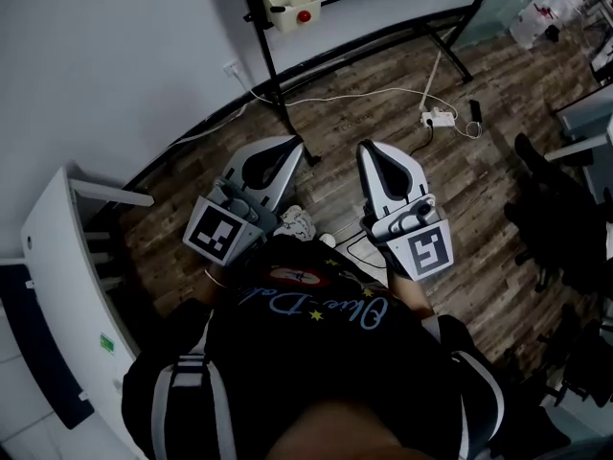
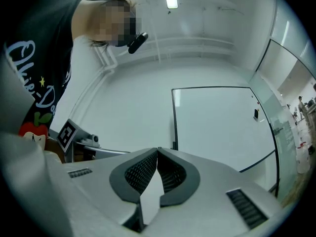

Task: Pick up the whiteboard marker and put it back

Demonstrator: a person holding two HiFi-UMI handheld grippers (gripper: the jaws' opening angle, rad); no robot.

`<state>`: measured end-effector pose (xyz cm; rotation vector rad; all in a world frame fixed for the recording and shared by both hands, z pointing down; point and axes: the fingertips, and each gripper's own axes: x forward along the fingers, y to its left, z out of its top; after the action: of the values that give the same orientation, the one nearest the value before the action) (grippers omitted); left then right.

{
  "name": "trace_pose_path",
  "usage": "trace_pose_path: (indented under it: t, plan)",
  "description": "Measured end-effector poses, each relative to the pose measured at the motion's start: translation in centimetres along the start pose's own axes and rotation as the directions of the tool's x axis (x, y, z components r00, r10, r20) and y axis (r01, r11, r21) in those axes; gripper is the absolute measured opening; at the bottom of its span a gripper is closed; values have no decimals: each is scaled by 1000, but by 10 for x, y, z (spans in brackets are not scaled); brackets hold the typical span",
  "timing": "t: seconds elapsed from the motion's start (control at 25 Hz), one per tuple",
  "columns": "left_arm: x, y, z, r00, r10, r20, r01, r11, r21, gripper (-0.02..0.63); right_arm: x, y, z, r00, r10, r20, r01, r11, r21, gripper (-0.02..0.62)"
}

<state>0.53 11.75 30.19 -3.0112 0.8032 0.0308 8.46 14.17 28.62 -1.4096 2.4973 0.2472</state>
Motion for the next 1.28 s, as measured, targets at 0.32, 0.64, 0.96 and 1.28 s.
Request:
trace_pose_path:
  t: [0.32, 0.64, 0.96, 1.28]
  plan:
    - [12, 6, 2, 1000, -1, 29, 2, 1000, -26, 0, 7, -8, -1, 1000, 10, -3, -10, 1000, -1, 35]
    - [23, 38, 0, 999, 37, 33, -36, 999, -33, 0, 35, -20, -12, 999, 34, -16, -34, 999, 4, 37]
    - [38, 64, -1, 998, 49, 35, -48, 999, -19, 0, 63, -36, -19, 998, 48, -30, -48, 999, -3, 38]
    - [53, 95, -4, 997, 61, 42, -60, 998, -28, 0, 90, -51, -30, 997, 57, -42, -57, 998, 5, 38]
